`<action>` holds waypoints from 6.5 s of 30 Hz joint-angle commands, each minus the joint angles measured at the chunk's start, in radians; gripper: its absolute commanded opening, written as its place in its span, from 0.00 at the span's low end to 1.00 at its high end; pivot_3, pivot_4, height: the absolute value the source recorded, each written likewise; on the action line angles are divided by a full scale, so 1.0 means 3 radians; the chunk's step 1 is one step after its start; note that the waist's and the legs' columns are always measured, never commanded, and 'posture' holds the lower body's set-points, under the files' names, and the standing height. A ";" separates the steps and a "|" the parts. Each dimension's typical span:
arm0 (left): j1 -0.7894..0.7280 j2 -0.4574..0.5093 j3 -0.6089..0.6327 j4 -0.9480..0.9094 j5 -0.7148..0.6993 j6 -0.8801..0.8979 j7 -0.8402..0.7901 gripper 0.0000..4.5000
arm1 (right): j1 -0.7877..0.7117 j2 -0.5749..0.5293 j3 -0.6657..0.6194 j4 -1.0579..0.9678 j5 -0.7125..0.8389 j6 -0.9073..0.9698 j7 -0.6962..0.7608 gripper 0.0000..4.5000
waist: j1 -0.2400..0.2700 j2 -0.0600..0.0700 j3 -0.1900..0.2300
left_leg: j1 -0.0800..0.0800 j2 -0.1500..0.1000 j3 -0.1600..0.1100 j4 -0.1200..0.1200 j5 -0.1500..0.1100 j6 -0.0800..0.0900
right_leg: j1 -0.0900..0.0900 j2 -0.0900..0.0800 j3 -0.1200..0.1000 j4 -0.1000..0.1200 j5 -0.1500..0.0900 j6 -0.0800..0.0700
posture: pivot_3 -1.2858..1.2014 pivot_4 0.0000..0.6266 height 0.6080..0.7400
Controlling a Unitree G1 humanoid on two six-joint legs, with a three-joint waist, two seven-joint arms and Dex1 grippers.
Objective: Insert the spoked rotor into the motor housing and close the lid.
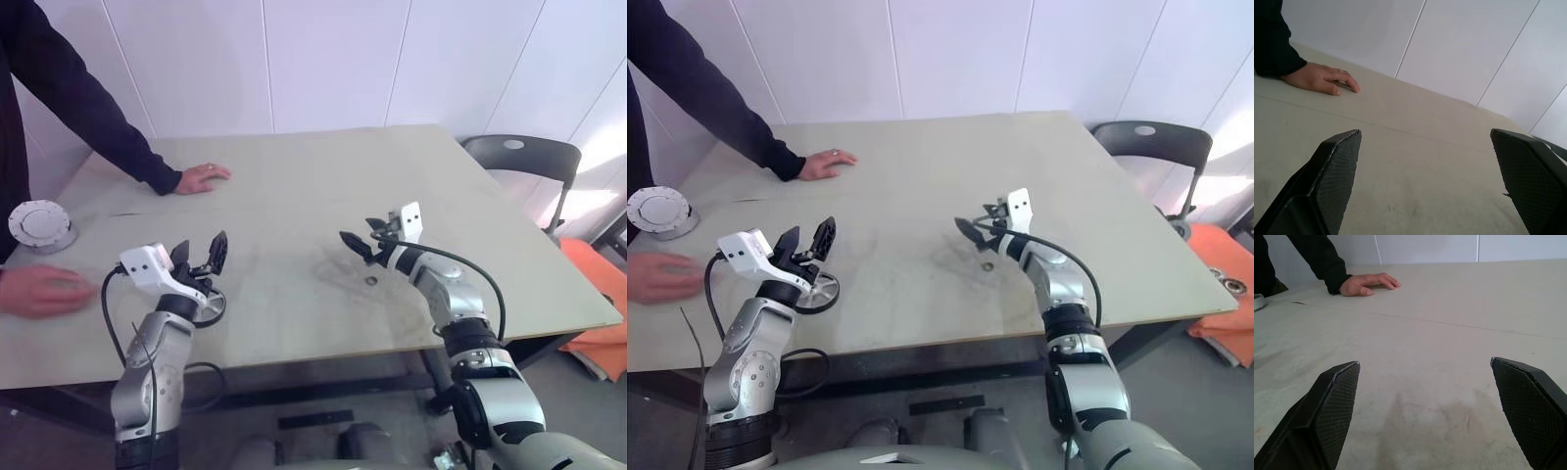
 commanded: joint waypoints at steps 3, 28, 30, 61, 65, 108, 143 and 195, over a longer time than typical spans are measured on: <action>-0.0025 -0.0001 -0.0008 -0.0100 0.0013 -0.0060 0.0004 1.00 | -0.0090 0.0004 0.0007 -0.0066 0.0015 -0.0034 0.0009 1.00 | 0.0000 0.0000 0.0000 | 0.0000 0.0000 0.0000 0.0000 0.0000 0.0000 | 0.0000 0.0000 0.0000 0.0000 0.0000 0.0000 | 0.52 0.00 1.00; -0.0022 0.0006 0.0006 -0.0078 0.0013 -0.0073 -0.0006 1.00 | -0.0130 0.0007 0.0019 -0.0002 -0.0023 -0.0073 0.0022 1.00 | 0.0000 0.0000 0.0000 | 0.0000 0.0000 0.0000 0.0000 0.0000 0.0000 | 0.0000 0.0000 0.0000 0.0000 0.0000 0.0000 | 0.52 0.00 1.00; -0.0022 0.0007 0.0008 -0.0077 0.0013 -0.0075 -0.0007 1.00 | -0.0137 0.0013 0.0019 0.0013 -0.0029 -0.0082 0.0025 1.00 | 0.0000 0.0000 0.0000 | 0.0000 0.0000 0.0000 0.0000 0.0000 0.0000 | 0.0000 0.0000 0.0000 0.0000 0.0000 0.0000 | 0.52 0.00 1.00; -0.0056 0.0050 0.0006 -0.0059 0.0021 -0.0049 -0.0022 1.00 | -0.0118 0.0057 0.0003 0.0035 -0.0041 -0.0123 -0.0021 1.00 | -0.0001 0.0000 0.0000 | 0.0000 0.0001 0.0000 0.0000 0.0000 0.0000 | 0.0000 0.0000 0.0000 0.0000 0.0000 0.0000 | 0.52 0.00 1.00; -0.0044 0.0046 0.0000 -0.0072 0.0020 -0.0043 -0.0018 1.00 | -0.0105 0.0057 0.0005 0.0017 -0.0042 -0.0116 -0.0023 1.00 | 0.0000 0.0000 0.0000 | 0.0000 0.0001 0.0000 0.0000 0.0000 0.0000 | 0.0000 0.0000 0.0000 0.0000 0.0000 0.0000 | 0.52 0.00 1.00; -0.0032 0.0031 -0.0001 -0.0071 0.0025 -0.0066 -0.0012 1.00 | -0.0152 0.0056 0.0011 0.0087 -0.0057 -0.0140 0.0014 1.00 | -0.0001 0.0000 0.0000 | 0.0000 0.0001 0.0000 0.0000 0.0000 0.0000 | 0.0000 0.0000 0.0000 0.0000 0.0000 0.0000 | 0.52 0.00 1.00; 0.0033 0.0011 -0.0001 -0.0134 0.0006 -0.0065 -0.0007 1.00 | -0.0117 0.0050 0.0024 0.0040 -0.0057 -0.0135 0.0019 1.00 | -0.0001 0.0000 0.0000 | 0.0000 0.0001 0.0000 0.0000 0.0000 0.0000 | 0.0000 0.0000 0.0000 0.0000 0.0000 0.0000 | 0.52 0.00 1.00; -0.1916 0.1457 -0.0653 0.2599 0.0615 -0.0226 -0.2561 1.00 | -0.1209 -0.0486 0.0230 0.1532 -0.0402 -0.1275 0.1342 1.00 | -0.0058 0.0012 0.0015 | 0.0030 0.0006 0.0003 -0.0033 -0.0010 0.0016 | 0.0030 0.0044 0.0062 -0.0045 0.0000 0.0003 | 0.52 0.00 1.00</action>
